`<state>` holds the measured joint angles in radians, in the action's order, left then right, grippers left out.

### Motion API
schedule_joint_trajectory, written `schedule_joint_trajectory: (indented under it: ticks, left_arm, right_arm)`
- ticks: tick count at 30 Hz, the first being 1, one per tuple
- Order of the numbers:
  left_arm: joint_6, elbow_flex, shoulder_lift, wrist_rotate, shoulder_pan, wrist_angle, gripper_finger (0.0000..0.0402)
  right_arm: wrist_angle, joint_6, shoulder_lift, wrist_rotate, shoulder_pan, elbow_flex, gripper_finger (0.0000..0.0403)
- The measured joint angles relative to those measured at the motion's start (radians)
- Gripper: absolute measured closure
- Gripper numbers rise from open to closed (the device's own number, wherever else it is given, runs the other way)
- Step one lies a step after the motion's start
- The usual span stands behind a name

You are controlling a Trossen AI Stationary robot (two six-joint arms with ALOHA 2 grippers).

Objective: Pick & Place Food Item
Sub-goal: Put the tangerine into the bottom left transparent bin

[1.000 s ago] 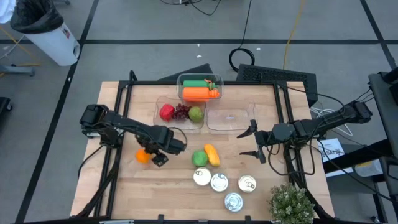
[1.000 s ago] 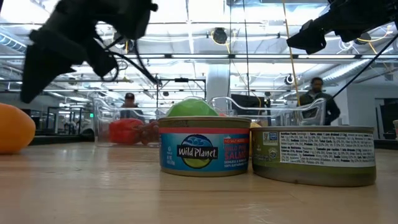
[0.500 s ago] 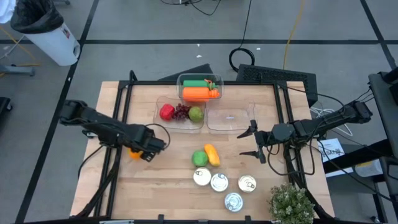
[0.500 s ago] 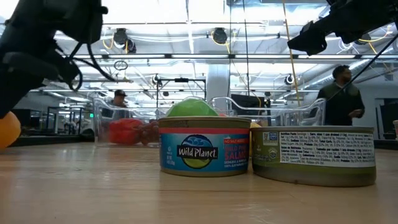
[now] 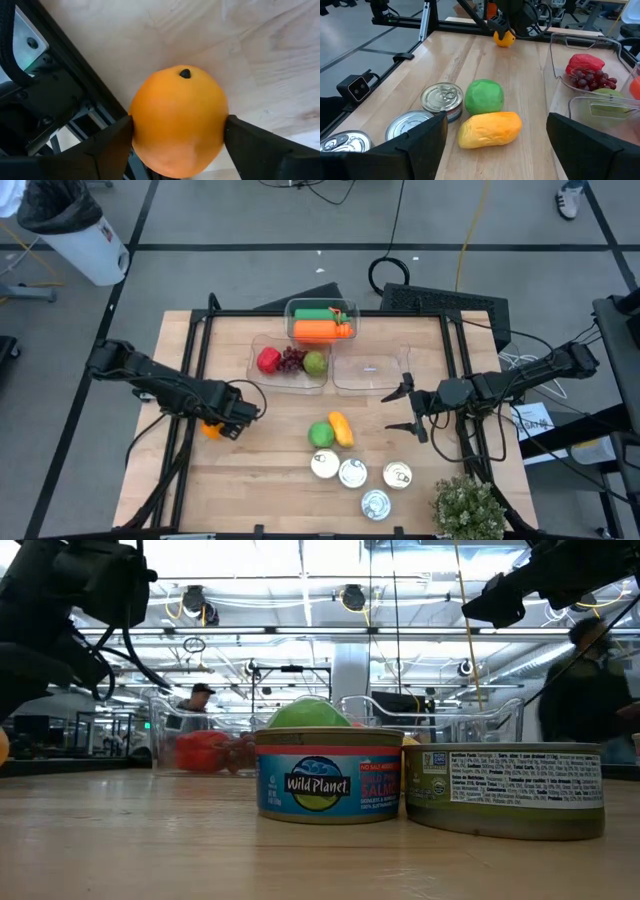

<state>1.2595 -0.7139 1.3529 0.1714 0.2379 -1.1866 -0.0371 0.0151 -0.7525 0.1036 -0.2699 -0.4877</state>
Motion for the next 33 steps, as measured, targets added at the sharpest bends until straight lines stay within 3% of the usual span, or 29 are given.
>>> schedule_joint_trajectory:
  ticks: [5, 10, 17, 25, 29, 33]
  left_arm:
    - [0.002, 0.001, 0.0, -0.017, 0.0, 0.011, 0.0161]
    - [0.026, -0.027, 0.003, -0.073, 0.001, 0.015, 0.0164]
    - [-0.016, -0.247, -0.014, -0.3, 0.0, 0.026, 0.0182]
    - [-0.218, -0.555, -0.014, -0.587, -0.011, 0.027, 0.0185]
    - [-0.332, -0.605, -0.014, -0.74, -0.055, 0.076, 0.0187]
    - [-0.452, -0.605, -0.002, -0.757, -0.129, 0.16, 0.0185]
  right_arm:
    - [0.001, 0.001, 0.0, 0.0, 0.0, 0.0, 0.0083]
    - [0.002, 0.002, 0.0, 0.0, 0.0, 0.0, 0.0083]
    - [-0.002, 0.001, 0.0, 0.0, 0.0, 0.0, 0.0083]
    - [-0.003, 0.0, 0.0, 0.0, 0.0, 0.0, 0.0083]
    - [-0.003, -0.001, 0.0, 0.0, 0.0, 0.0, 0.0083]
    - [-0.003, 0.0, 0.0, 0.0, 0.0, 0.0, 0.0083]
